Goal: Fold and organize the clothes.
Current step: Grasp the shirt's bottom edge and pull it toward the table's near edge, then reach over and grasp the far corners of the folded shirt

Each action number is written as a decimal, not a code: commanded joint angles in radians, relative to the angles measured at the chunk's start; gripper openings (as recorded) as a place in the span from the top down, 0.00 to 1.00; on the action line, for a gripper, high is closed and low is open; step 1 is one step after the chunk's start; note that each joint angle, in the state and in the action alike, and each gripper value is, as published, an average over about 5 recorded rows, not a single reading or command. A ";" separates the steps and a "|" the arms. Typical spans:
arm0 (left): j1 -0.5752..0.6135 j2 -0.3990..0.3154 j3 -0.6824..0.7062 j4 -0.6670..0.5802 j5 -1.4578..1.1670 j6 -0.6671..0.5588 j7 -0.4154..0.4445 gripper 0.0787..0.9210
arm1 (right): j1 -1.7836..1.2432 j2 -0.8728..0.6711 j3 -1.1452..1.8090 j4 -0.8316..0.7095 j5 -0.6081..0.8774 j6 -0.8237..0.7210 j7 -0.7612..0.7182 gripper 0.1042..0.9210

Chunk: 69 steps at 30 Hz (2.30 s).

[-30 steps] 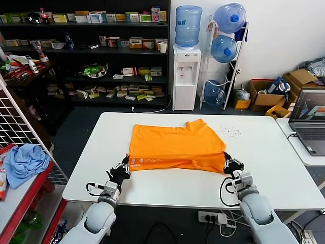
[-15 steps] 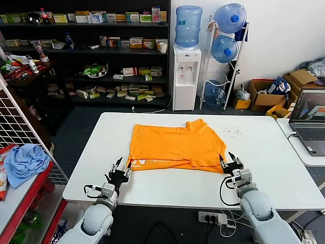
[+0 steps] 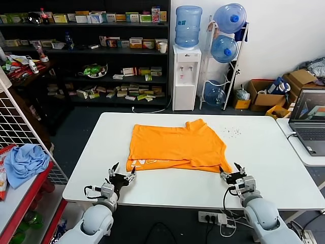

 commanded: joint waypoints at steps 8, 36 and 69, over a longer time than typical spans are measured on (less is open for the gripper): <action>0.003 0.010 0.011 -0.001 -0.066 0.029 0.020 0.46 | -0.026 -0.025 -0.005 0.007 0.010 -0.037 0.014 0.69; 0.316 0.222 -0.039 -0.387 -0.106 0.128 -0.064 0.99 | -0.380 -0.143 0.085 0.371 0.050 -0.129 0.106 0.97; -0.387 0.059 0.144 0.045 -0.285 0.178 -0.009 0.12 | 0.309 -0.202 -0.082 -0.021 0.396 -0.120 -0.005 0.12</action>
